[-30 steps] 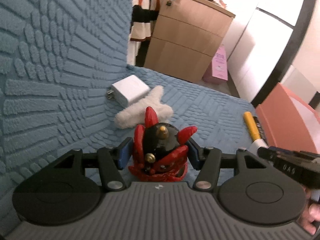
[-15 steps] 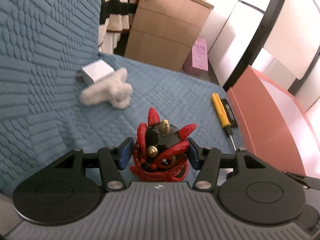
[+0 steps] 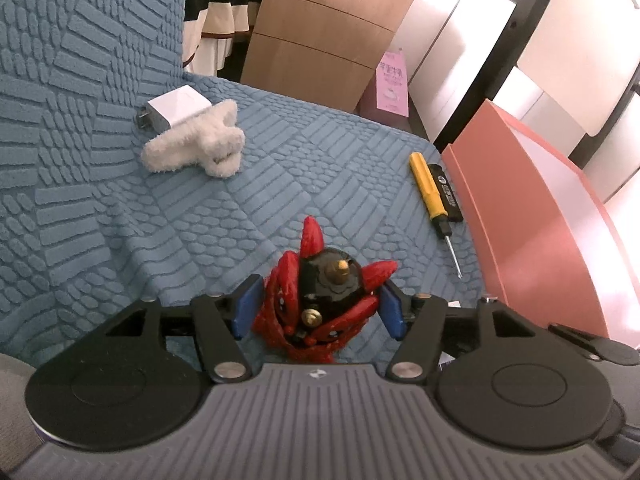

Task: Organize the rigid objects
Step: 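Close the right gripper on the white charger while the left gripper grasps the red figurine, then carry the charger and figurine with both tools over the pink box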

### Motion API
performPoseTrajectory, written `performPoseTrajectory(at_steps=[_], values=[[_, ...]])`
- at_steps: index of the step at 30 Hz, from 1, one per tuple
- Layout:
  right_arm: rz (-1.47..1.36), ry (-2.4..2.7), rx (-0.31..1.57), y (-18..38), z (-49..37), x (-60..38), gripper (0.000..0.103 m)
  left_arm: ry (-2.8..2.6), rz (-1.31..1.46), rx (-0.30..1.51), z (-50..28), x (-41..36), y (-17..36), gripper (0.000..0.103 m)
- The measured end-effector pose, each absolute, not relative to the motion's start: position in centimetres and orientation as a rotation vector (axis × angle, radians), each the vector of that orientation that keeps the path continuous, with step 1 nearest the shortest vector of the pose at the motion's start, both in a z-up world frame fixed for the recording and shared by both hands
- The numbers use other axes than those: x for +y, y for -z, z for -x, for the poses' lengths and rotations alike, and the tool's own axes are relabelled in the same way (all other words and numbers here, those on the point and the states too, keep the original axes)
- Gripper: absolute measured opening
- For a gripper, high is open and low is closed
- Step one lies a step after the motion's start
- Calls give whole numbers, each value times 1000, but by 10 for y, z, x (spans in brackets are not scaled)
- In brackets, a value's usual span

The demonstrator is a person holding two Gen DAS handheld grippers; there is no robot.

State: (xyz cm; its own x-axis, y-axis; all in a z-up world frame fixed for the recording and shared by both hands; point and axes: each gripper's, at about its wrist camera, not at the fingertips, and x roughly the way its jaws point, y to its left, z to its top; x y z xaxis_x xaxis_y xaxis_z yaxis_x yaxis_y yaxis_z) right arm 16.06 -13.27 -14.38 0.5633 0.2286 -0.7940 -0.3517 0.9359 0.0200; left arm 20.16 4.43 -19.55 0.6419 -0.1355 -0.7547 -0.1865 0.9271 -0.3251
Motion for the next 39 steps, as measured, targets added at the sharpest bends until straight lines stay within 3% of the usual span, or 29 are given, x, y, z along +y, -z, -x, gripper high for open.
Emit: performPoseTrajectory(at_steps=[8,11,20,26,39], values=[[155,-341,943,157,-169,-130,38,-60,394,894,-200,41,195,69],[162,-340,951,159,-171,-128,30,-66,408,893,-202,39,195,69],[144,-362,971,155,-161,-131,30,-89,335,913,-210,28,199,69],[133,-369,949,147,-161,-133,30,-113,324,884,-207,28,194,63],[113,-380,891,101,-155,-141,30,-82,373,800,-188,25,143,63]])
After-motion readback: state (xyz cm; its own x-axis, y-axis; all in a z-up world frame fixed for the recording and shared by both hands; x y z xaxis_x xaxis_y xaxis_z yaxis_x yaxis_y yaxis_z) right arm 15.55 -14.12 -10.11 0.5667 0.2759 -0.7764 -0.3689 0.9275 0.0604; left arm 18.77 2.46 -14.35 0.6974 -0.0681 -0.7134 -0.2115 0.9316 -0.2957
